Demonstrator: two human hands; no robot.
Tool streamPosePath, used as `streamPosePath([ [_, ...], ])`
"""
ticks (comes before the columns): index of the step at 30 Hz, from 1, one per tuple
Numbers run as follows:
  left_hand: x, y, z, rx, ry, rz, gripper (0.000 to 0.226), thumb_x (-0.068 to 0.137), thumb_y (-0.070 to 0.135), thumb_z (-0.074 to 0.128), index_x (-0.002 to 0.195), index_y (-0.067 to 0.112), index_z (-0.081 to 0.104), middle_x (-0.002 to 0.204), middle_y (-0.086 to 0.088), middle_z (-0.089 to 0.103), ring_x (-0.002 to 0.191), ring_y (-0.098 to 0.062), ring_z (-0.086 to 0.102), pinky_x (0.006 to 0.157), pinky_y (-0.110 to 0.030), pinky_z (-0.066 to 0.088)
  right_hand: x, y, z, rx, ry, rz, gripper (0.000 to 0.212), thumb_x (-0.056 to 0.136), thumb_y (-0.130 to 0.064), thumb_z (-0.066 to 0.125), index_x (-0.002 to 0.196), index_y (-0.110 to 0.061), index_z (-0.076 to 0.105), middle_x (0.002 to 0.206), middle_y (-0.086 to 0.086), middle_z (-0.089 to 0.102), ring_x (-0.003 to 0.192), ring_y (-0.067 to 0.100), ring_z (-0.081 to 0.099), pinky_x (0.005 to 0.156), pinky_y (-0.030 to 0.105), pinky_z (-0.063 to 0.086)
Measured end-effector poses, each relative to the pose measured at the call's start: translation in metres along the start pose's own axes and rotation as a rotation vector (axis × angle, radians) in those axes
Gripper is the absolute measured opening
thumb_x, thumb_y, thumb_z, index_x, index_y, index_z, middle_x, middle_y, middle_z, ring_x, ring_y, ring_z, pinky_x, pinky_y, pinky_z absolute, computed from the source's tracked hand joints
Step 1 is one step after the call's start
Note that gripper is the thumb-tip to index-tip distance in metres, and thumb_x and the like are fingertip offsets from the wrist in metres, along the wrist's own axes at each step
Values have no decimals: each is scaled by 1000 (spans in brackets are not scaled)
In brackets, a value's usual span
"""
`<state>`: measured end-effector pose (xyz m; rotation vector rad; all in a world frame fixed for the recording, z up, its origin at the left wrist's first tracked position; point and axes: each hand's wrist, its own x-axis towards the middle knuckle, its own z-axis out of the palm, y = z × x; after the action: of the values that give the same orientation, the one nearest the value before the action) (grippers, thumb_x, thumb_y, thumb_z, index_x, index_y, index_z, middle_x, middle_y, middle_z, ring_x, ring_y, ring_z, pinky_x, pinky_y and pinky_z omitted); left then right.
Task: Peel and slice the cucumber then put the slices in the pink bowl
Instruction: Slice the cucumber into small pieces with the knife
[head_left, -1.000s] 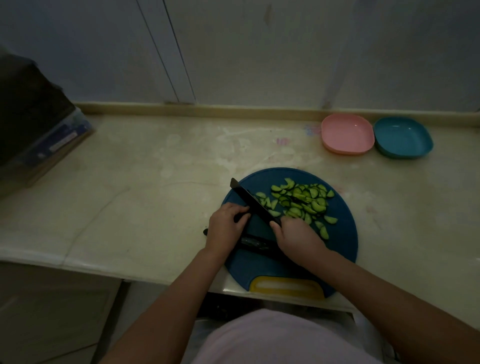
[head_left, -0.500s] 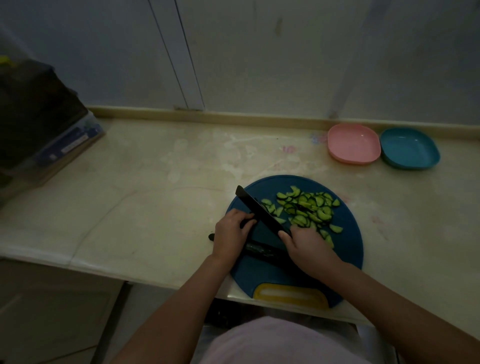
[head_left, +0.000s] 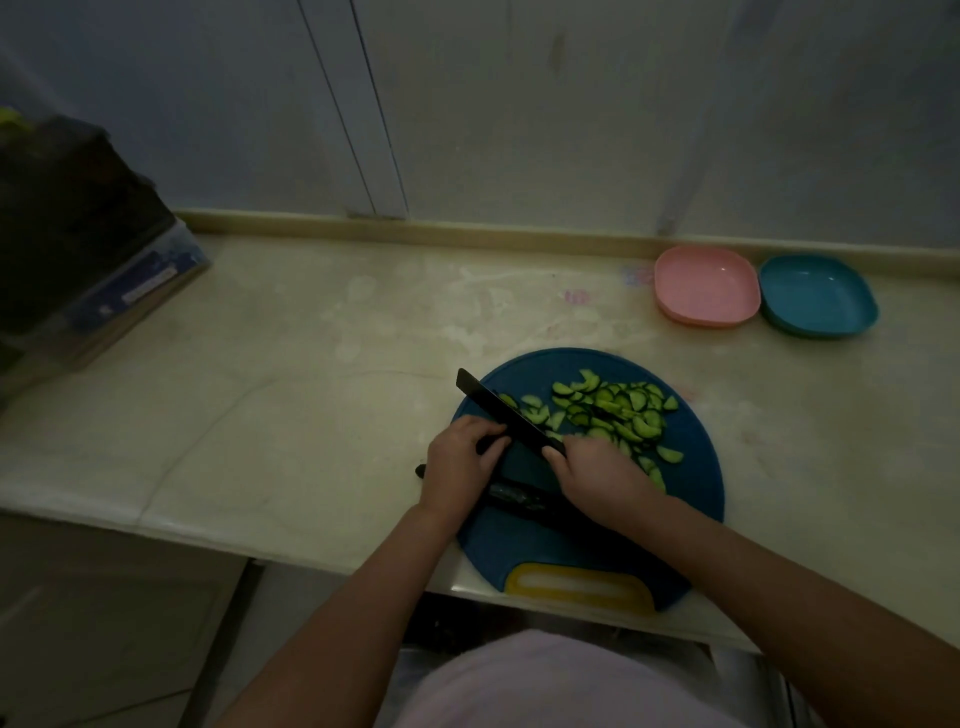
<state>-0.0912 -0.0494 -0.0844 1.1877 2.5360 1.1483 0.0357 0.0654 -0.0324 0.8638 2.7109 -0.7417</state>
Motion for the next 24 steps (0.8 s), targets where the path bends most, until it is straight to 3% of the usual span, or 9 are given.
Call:
streamPosePath([
  [10,-1,5,2,-29,31,-41,15,75,9,75,89,8,74,84,-5,68,77,-15,63,72,-13,41,-10,18,-10,74,-10,25,33,99,-40,33,81,-15,45,69,0,45,70,22,47,61,33,39],
  [13,-1,5,2,-15,34,-52,13,74,9,76,87,7,74,81,-6,68,75,-17,63,69,-12,39,-13,16,-11,62,-16,0,36,99,-42,32,81,-14,46,65,-4,39,68,21,45,59,31,34],
  [21,-1,4,3,17,19,-47,12,74,9,76,85,7,74,79,-6,68,72,-20,64,66,-15,39,-16,9,-13,7,-21,-11,34,100,-40,32,82,-14,46,65,-5,36,69,19,42,58,30,27],
  [24,0,4,2,13,26,-37,12,73,9,76,85,9,75,79,-5,69,71,-18,64,66,-16,41,-12,8,-14,35,-44,2,36,100,-39,32,82,-12,48,71,1,45,70,20,45,59,30,30],
])
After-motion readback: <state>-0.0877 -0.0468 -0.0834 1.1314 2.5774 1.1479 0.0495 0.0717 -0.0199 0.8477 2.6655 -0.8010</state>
